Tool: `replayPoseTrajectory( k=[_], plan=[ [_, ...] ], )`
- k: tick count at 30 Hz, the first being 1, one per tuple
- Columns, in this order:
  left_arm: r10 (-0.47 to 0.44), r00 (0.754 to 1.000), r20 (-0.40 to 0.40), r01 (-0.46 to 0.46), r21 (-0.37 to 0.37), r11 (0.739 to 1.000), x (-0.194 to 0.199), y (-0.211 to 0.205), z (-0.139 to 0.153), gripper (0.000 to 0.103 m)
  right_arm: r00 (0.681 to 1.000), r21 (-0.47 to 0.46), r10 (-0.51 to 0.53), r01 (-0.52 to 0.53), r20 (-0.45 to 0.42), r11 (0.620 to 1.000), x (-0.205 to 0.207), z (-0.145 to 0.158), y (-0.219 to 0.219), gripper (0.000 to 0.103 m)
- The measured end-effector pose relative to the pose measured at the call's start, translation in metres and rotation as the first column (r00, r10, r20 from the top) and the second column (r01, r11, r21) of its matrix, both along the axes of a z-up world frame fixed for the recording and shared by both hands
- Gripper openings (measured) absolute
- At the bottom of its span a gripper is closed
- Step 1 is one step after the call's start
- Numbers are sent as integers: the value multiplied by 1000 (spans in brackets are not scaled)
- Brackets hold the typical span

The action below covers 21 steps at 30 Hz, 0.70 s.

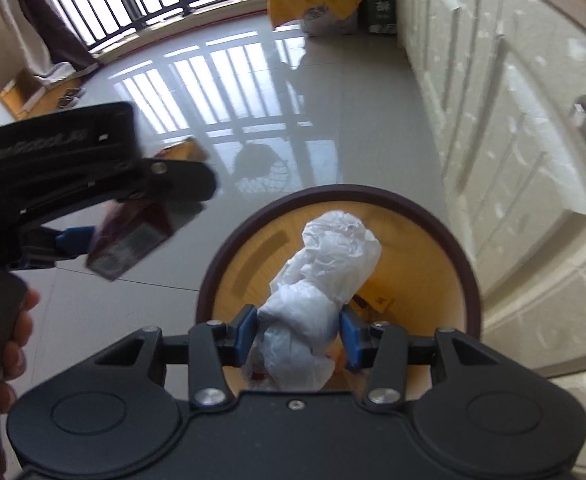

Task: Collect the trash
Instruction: 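Carry the red box and white bag with both tools over the wastebasket, then open the right tool while the left tool opens, dropping both items into the wastebasket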

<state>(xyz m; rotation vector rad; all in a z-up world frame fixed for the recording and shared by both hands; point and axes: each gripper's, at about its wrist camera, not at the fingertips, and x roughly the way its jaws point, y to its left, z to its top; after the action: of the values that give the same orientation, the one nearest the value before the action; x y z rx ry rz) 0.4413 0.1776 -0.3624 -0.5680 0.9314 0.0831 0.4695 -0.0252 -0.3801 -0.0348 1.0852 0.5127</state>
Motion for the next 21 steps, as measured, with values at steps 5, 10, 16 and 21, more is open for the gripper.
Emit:
replayPoseTrajectory(
  k=[5,10,16,21],
  plan=[
    [-10,1000,-27,10,2,1000,11,-1,-8,95,999,-21,38,-38,7,999,3,1,4,80],
    [-64,995,-77,65,2,998,21,-9,-19,95,997,-124,71,-75,-40,989,8,-5,-4,81],
    [-172,972,-159,168,-36,985,27,-28,-35,102,991,-193,96,-113,-96,975,9,-12,-9,87],
    [-154,958,-244,155,-12,988,22,-20,-44,103,989,-210,96,-118,-114,971,12,-15,-8,98]
  ],
)
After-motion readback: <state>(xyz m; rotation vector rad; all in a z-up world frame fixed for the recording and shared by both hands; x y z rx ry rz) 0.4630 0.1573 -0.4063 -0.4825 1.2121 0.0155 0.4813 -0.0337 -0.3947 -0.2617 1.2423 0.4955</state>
